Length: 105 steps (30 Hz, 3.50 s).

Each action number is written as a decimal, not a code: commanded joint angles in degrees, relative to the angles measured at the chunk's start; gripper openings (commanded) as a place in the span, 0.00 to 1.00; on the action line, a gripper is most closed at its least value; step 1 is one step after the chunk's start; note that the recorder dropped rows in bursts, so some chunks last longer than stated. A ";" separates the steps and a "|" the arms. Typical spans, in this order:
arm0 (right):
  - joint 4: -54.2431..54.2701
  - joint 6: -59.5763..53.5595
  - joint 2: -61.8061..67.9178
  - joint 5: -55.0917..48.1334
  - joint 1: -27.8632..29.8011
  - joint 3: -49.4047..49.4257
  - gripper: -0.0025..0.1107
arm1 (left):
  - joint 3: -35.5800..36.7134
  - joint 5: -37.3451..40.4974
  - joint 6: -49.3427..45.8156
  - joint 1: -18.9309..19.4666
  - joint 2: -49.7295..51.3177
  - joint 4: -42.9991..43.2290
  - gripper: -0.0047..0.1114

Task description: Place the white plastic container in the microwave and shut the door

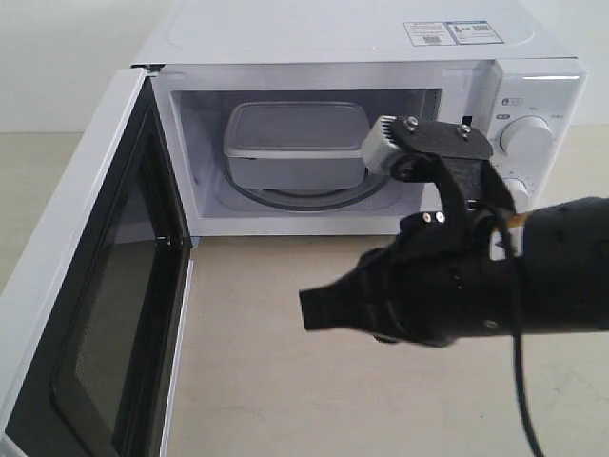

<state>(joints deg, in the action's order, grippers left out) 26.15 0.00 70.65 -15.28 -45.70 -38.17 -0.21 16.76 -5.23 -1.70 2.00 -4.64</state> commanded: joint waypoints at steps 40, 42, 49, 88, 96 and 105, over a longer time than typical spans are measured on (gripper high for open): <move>-1.89 -3.36 -22.75 -22.26 -0.04 2.98 0.02 | -16.80 -6.06 38.87 -0.27 1.39 -9.67 0.08; -1.89 -3.08 -24.53 -22.80 -0.04 2.98 0.02 | -21.61 2.62 37.82 -0.27 4.21 -9.33 0.08; -1.80 -0.70 -35.35 -24.14 -0.04 2.98 0.02 | -42.03 48.15 9.83 -0.27 26.19 -13.90 0.08; -11.08 15.27 -51.34 -18.49 -0.04 2.98 0.02 | -47.34 49.21 -58.42 -4.79 69.77 -69.68 0.08; -11.04 16.25 -52.81 -19.25 -0.04 2.98 0.02 | -53.07 45.32 -62.18 -8.12 78.39 -69.42 0.08; -10.74 18.12 -52.81 -18.37 -0.04 2.98 0.02 | -59.31 37.28 -63.83 -11.65 85.63 -69.90 0.08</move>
<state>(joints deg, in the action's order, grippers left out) 15.40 17.38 17.96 -34.53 -45.70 -35.28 -57.48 57.02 -67.99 -12.78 86.04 -73.38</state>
